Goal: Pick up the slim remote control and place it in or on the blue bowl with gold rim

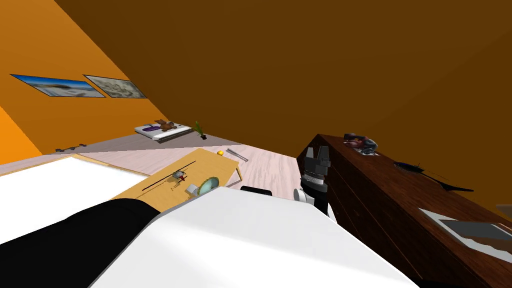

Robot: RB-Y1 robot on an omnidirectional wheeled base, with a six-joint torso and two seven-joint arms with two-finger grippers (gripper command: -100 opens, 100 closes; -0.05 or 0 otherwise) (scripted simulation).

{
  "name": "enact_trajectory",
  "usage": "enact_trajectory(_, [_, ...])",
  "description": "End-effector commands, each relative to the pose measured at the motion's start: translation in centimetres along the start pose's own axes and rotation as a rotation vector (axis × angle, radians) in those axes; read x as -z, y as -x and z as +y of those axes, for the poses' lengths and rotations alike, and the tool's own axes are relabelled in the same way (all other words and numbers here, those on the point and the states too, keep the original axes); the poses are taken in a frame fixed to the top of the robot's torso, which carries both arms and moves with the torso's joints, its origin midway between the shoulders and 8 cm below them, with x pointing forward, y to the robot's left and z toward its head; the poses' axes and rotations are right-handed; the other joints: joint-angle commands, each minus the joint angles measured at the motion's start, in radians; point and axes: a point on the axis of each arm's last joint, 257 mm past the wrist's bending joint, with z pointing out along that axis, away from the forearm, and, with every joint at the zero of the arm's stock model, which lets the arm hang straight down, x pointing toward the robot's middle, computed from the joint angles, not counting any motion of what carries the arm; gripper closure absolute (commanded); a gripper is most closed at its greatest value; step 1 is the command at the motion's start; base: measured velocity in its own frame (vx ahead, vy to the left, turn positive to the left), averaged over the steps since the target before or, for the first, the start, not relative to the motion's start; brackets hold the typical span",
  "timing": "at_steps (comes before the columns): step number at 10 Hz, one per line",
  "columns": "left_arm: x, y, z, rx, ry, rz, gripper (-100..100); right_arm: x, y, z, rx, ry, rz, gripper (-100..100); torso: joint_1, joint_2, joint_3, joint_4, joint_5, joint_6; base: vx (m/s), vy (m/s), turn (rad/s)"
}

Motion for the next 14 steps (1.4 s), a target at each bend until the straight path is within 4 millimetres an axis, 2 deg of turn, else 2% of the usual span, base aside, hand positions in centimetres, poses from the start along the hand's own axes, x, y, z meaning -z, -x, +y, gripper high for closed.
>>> enact_trajectory(1, [1.6, 2.9, 1.7, 0.011, 0.051, -0.04, -100, 0.0, 0.0, 0.0, 0.0, 0.0, 0.0, 0, 0.0, 0.0, 0.0, 0.0, 0.0, 0.0, 0.089, 0.037, -0.458])
enact_trajectory(2, [1.7, 3.0, 1.8, 0.012, 0.054, -0.043, -100, 0.0, 0.0, 0.0, 0.0, 0.0, 0.0, 0, 0.002, -0.002, -0.001, 0.0, 0.0, 0.0, 0.071, 0.048, -0.217])
enact_trajectory(3, [2.6, 4.9, 2.3, 0.016, 0.077, -0.066, -100, 0.0, 0.0, 0.0, 0.0, 0.0, 0.0, 0, 0.002, -0.001, -0.001, 0.0, 0.001, -0.001, 0.064, 0.022, -0.346])
enact_trajectory(4, [2.7, 5.0, 2.4, 0.017, 0.081, -0.07, -100, 0.0, 0.0, 0.0, 0.0, 0.0, 0.0, 0, 0.001, -0.001, -0.001, 0.0, 0.0, 0.0, 0.046, 0.016, -0.165])
enact_trajectory(5, [3.5, 6.8, 2.7, 0.021, 0.098, -0.093, -100, 0.0, 0.0, 0.0, 0.0, 0.0, 0.0, 0, -0.001, 0.0, 0.0, 0.0, 0.0, -0.002, 0.048, 0.017, -0.29])
enact_trajectory(7, [3.6, 6.9, 2.8, 0.022, 0.101, -0.096, -100, 0.0, 0.0, 0.0, 0.0, 0.0, 0.0, 0, -0.001, 0.001, 0.0, 0.0, 0.0, -0.002, 0.029, 0.018, -0.05])
enact_trajectory(10, [5.4, 11.2, 2.6, 0.038, 0.129, -0.157, -100, 0.0, 0.0, 0.0, 0.0, 0.0, 0.0, 0, 0.001, -0.001, -0.001, 0.0, 0.0, -0.001, 0.062, 0.035, -0.313])
enact_trajectory(12, [5.5, 11.3, 2.7, 0.038, 0.131, -0.16, -100, 0.0, 0.0, 0.0, 0.0, 0.0, 0.0, 0, 0.0, -0.001, -0.001, 0.0, 0.001, -0.002, 0.04, 0.027, -0.103])
enact_trajectory(14, [5.9, 13.0, 2.0, 0.051, 0.13, -0.185, -100, 0.0, 0.0, 0.0, 0.0, 0.0, 0.0, 0, -0.002, 0.001, 0.001, 0.0, 0.0, -0.002, 0.032, 0.022, -0.241])
